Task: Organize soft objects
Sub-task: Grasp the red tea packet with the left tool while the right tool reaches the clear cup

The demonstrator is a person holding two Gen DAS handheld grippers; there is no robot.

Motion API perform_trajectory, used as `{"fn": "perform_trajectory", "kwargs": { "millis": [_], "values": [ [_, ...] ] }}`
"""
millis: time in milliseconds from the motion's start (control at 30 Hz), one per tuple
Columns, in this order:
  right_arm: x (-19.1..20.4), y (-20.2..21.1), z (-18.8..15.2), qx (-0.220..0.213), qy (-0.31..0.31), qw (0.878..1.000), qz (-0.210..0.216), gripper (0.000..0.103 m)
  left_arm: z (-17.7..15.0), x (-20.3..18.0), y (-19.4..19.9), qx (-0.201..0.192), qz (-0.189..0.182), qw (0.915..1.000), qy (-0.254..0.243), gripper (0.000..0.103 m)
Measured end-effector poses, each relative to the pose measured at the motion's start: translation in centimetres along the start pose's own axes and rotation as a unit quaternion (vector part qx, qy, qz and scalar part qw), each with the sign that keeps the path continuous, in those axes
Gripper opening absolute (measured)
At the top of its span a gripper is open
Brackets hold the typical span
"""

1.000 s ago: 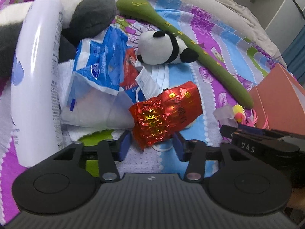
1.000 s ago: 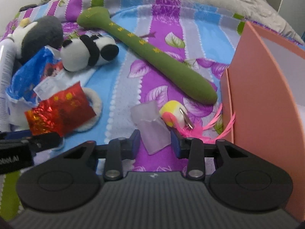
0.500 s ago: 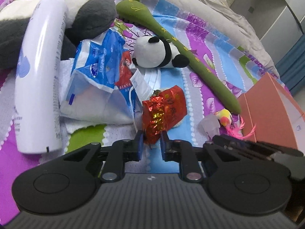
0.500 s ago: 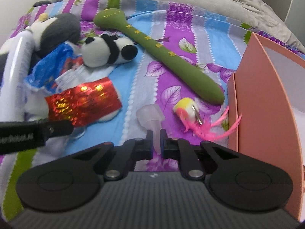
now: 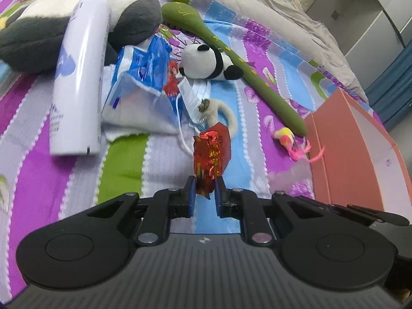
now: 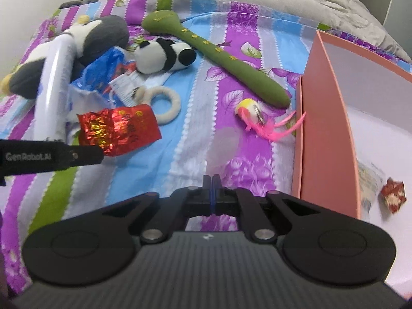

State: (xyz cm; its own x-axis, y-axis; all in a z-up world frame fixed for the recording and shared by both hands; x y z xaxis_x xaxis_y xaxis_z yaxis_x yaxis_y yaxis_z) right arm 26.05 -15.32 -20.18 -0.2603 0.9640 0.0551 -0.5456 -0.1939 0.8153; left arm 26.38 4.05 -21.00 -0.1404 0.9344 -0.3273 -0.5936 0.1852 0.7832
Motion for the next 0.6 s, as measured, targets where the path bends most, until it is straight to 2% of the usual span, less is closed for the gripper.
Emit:
{"fn": "perform_trajectory", "kwargs": {
  "millis": [467,500,600],
  "values": [
    [1.2,3.5,-2.5,-0.022,-0.003,1.0,0.023,0.004,-5.1,0.7,3.7,0.017,-0.004,0.9996,0.023,0.019],
    [1.1,3.6,-2.5,-0.026,-0.003,0.999,0.023,0.004,-5.2,0.9,3.8,0.019,-0.003,0.9995,0.024,0.023],
    [0.8,3.7,-2.3,-0.032,-0.007,0.999,0.028,0.005,-5.3,1.2,3.9,0.023,0.004,0.9995,0.021,0.05]
  ]
}}
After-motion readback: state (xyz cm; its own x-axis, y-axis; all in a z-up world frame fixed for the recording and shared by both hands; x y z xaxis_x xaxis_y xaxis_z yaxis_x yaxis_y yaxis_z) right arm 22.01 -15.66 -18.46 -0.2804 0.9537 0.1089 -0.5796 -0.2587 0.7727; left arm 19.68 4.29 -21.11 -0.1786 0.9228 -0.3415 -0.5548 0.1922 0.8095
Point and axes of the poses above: each gripper's, at about its wrist camera, not at the fingertips, and y roughly against the way its jaws point, x to its left, z to its top, the point moved 1 cm from there along -y, roughly the way its jaws point, and after that the axes turned 1 degree about -y, right-handed, at the moved point
